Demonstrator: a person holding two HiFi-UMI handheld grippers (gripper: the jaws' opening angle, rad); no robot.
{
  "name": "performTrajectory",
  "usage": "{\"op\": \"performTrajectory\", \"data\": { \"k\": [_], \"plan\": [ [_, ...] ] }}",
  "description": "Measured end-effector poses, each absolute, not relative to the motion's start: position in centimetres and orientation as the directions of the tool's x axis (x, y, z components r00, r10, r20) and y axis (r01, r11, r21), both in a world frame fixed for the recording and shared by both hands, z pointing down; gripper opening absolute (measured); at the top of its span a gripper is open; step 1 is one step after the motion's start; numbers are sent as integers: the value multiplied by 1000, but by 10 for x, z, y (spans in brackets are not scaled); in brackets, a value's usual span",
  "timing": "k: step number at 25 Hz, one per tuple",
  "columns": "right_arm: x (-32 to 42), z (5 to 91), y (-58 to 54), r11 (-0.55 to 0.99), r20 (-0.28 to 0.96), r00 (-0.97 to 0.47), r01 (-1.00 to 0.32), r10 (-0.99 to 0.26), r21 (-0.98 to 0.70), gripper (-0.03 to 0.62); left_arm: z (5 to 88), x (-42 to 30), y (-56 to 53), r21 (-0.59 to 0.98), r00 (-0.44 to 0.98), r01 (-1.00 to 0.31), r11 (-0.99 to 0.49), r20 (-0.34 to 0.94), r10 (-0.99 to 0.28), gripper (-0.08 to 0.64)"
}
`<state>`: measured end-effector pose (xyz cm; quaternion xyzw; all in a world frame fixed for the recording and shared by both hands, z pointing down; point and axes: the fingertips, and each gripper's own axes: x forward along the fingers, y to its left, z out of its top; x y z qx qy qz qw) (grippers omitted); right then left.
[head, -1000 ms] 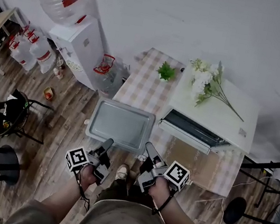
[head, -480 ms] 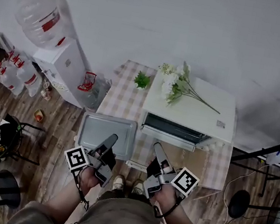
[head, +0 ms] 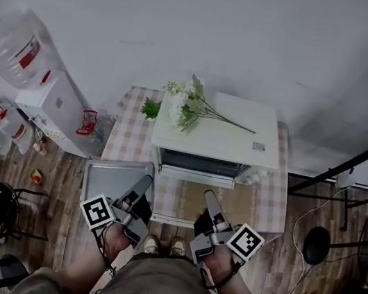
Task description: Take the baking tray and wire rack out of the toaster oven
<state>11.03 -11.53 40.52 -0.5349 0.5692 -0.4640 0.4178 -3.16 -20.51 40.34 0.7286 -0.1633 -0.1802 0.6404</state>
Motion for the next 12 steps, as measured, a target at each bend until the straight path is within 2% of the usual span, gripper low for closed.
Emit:
{"op": "performTrajectory", "data": {
  "k": [12],
  "plan": [
    [157, 436, -110, -93, 88, 36, -191, -995, -977, 196, 421, 14, -212, 991, 895, -38, -126, -23, -446, 262]
  ]
}}
